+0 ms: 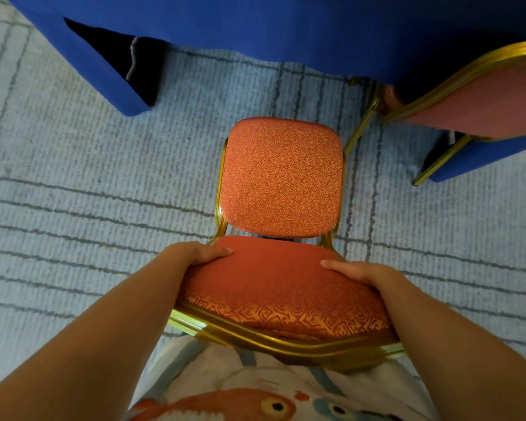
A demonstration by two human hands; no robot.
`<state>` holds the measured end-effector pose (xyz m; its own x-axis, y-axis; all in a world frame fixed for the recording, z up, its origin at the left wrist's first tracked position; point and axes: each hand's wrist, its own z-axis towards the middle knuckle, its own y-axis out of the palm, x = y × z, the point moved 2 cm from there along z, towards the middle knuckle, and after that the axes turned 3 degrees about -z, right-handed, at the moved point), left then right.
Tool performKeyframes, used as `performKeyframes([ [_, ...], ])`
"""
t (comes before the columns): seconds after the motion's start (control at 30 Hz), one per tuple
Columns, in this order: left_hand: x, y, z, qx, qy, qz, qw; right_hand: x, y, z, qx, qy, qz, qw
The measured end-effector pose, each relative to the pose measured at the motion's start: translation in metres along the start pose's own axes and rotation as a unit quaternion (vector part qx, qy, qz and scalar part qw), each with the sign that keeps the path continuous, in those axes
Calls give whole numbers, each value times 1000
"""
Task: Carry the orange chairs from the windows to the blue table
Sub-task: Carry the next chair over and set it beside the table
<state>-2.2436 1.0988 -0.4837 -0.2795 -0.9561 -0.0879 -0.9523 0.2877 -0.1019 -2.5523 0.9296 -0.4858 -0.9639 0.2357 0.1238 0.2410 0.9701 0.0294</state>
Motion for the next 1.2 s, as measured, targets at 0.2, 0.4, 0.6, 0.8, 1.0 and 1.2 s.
performKeyframes([
  [0.2,7,-20,-17,-44,-35,-47,997,-14,-7,-17,9,-1,-4,1000],
  [0.4,27,-57,-36,-1,-14,-25,1000,-35,-24,-27,34,-38,11,999],
  [0.6,55,-84,-48,10,-1,-27,1000,-58,-54,-36,42,-49,8,998],
  [0.8,120,-131,-34,26,10,-38,999,-110,-127,-40,74,-68,-11,995],
  [1.0,216,-195,-29,22,8,-44,999,-167,-224,-40,73,-73,17,995],
  [1.2,319,-259,-36,27,18,-14,999,-217,-322,-52,89,-70,19,993],
])
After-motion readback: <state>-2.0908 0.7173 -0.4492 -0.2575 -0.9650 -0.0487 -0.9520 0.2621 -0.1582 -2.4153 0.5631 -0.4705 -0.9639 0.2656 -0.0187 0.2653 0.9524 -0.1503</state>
